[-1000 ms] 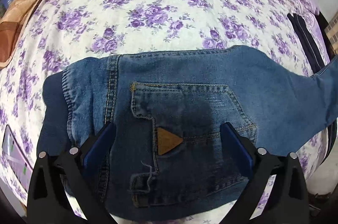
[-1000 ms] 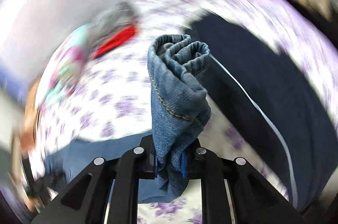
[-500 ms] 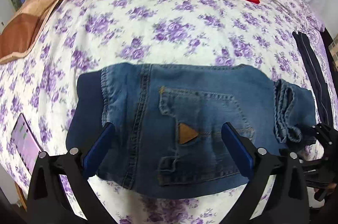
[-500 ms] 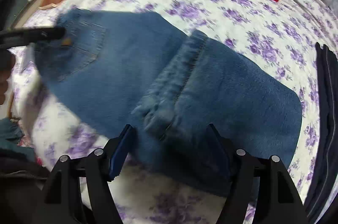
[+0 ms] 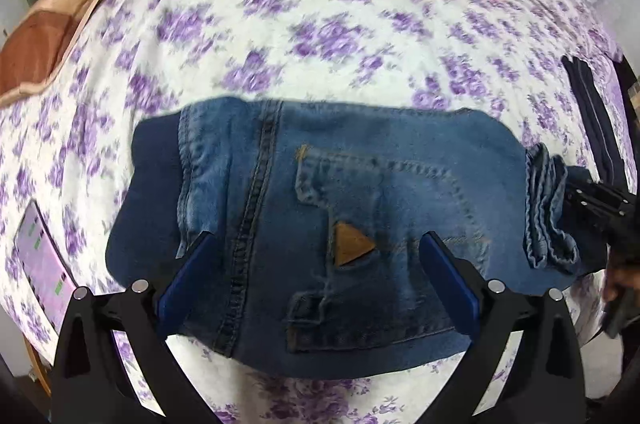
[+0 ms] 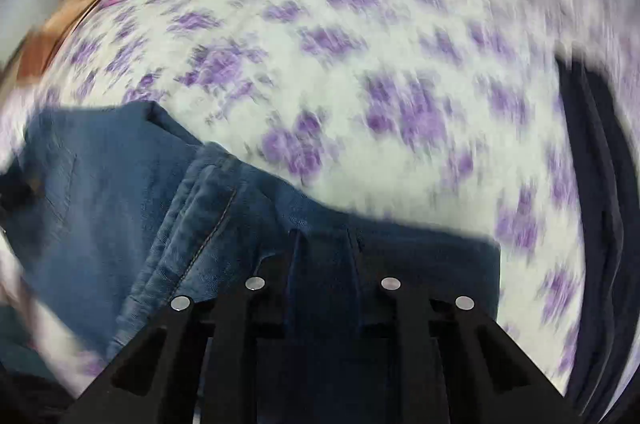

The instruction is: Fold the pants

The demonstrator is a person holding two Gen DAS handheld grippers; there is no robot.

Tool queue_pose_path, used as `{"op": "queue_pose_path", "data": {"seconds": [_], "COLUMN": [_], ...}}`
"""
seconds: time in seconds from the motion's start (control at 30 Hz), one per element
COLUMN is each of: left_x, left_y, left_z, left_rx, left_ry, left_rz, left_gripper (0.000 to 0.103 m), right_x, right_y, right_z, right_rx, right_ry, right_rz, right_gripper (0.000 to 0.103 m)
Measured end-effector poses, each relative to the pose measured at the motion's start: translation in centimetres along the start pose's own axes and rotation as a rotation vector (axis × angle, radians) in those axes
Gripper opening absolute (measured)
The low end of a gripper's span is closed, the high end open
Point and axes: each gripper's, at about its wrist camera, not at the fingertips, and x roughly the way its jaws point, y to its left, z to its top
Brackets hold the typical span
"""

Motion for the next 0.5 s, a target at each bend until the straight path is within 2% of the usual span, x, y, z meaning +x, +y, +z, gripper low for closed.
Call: {"op": "queue_pose_path", "data": {"seconds": [0.07, 0.13, 0.2, 0.3, 0.4, 0.5], "left_x": [-0.3, -1.1, -2.1, -2.9, -2.9, -2.9], "left_y": [0.4, 0.8, 1.0, 0.2, -2.7, -7.7], "left_z": [-0.2, -0.6, -1.1, -1.3, -1.1, -0.6], "left_rx": [-0.005, -0.008, -0.009, 0.005, 0.096, 0.225], "left_ry": [-0.003, -0.021, -0.048, -0.066, -0.073, -0.098], "left_rz": [-0.004, -0.022, -0.002, 0.005, -0.006, -0.023], "left_gripper": [0.098, 0.098, 0.098, 0.098, 0.098, 0.098], "right_x": [-0.7, -2.5, -5.3, -6.6, -6.7, -6.8], "right_y": [-0.4, -1.3, -1.5, -0.6, -1.9, -4.5], "right_z": [0.4, 0.3, -0.7, -2.5, -3.7, -4.9], "right_rx": [0.036, 0.095, 0.113, 0.098, 0.166, 0.270], "right_ry": [0.029, 0.013, -0.061, -0.053, -0.054, -0.066], "right_rz": [0.014, 0.064, 0.098, 0.202, 0.185, 0.186], "right_gripper": [0.023, 0.036, 0.045, 0.045, 0.045, 0.040]}}
